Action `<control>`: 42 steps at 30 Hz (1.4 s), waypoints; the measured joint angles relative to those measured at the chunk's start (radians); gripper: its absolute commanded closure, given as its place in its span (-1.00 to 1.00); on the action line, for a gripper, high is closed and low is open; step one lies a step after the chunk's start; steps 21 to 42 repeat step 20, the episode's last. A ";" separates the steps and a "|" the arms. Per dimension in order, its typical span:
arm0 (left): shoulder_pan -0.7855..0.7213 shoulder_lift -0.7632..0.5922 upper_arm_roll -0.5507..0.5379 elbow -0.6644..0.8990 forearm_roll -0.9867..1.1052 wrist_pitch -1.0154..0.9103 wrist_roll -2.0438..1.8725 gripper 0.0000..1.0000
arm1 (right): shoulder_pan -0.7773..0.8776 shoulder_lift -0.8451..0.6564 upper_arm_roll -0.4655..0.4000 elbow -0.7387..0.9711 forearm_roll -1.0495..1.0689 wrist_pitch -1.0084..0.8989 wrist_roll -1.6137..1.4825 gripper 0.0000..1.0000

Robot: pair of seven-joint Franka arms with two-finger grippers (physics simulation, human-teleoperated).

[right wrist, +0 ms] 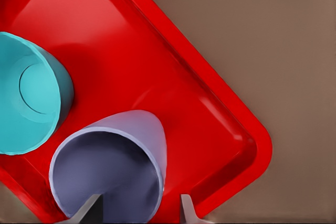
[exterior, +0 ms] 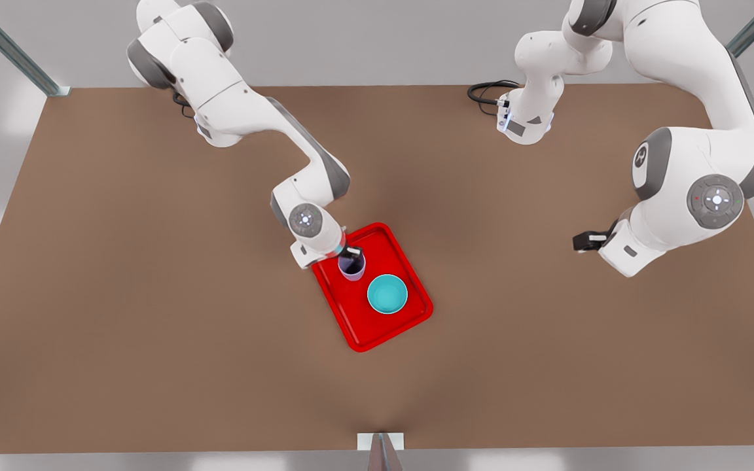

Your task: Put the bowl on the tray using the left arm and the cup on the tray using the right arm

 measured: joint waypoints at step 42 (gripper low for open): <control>0.000 0.003 -0.006 0.003 0.005 0.000 0.000 -1.00 | -0.292 -0.342 -0.380 0.140 -0.011 -0.536 -0.898 -1.00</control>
